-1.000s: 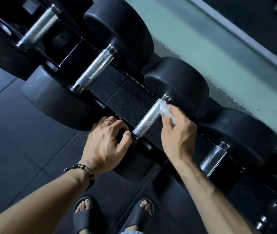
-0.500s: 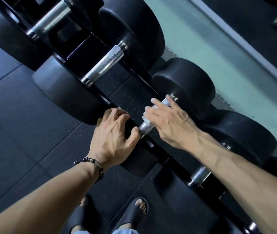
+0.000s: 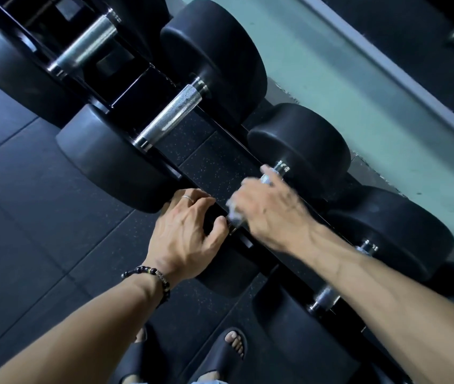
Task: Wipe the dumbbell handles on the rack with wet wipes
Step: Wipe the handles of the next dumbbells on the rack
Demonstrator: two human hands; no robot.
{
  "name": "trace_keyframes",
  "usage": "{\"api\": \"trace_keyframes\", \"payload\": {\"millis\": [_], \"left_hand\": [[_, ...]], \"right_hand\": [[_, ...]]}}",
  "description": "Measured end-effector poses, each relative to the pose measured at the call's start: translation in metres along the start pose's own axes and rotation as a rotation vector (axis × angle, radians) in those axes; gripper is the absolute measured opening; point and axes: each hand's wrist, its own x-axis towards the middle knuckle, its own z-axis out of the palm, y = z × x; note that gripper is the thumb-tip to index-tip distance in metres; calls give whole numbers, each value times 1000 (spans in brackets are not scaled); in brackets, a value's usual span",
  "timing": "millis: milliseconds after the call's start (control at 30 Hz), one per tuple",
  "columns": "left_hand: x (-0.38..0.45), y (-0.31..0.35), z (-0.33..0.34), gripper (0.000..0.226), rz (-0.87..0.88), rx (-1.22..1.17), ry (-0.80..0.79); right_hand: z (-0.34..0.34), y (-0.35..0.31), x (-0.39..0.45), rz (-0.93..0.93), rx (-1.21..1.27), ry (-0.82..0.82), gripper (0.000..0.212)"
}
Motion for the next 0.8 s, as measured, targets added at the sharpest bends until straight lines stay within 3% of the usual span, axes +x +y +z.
{"api": "trace_keyframes", "payload": {"millis": [100,267,433,567,667,800], "left_hand": [[1,-1,0,63,-12,-1,-13],[0,1,0,60,-5,-14,-10],[0,0,0,60,-3,-9,-33],[2,0,0,58,-8,-6,-49],[3,1,-1,59,15,-9,-63],[3,3,-7,70,77,-31,-126]], "right_hand": [[-8,-4,1,283,-49,130,37],[2,-21,-15,38,53,64,26],[-9,-7,-11,329,46,133,45],[-9,-38,-23,230,400,184,29],[-20,-44,-38,476,698,378,28],[-31,-62,-43,858,953,459,19]]}}
